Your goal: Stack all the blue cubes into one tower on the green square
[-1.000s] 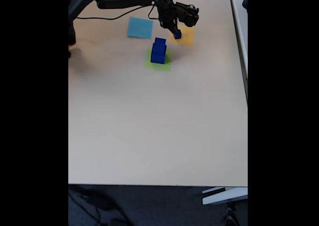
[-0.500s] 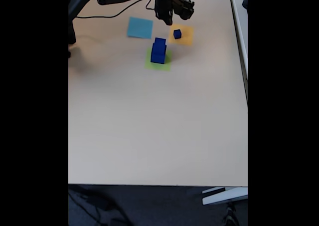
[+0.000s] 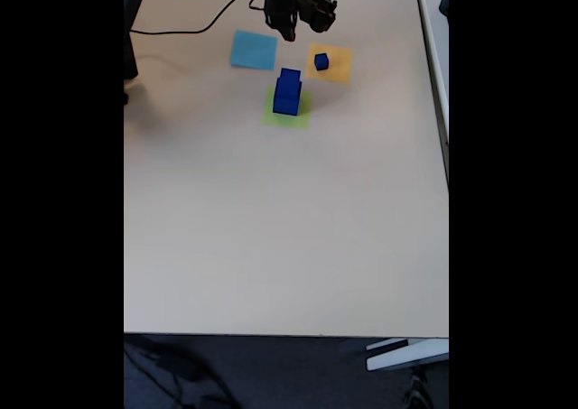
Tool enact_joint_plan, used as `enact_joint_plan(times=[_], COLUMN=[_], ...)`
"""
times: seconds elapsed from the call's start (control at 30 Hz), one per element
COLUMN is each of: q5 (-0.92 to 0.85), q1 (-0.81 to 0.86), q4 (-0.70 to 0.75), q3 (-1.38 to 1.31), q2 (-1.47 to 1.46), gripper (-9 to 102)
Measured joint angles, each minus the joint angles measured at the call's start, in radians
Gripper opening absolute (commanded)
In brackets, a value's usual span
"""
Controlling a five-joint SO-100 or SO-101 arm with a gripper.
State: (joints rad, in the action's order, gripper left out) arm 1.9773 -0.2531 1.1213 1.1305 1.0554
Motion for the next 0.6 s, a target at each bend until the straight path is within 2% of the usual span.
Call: enact_joint_plan(times=[0.27,0.6], q5=[0.048,0.049], q1=[-0.028,-0.021], q4=[-0.081,-0.098], q3=[0.202,0.354], q2=[0.101,0.193], gripper=[0,0])
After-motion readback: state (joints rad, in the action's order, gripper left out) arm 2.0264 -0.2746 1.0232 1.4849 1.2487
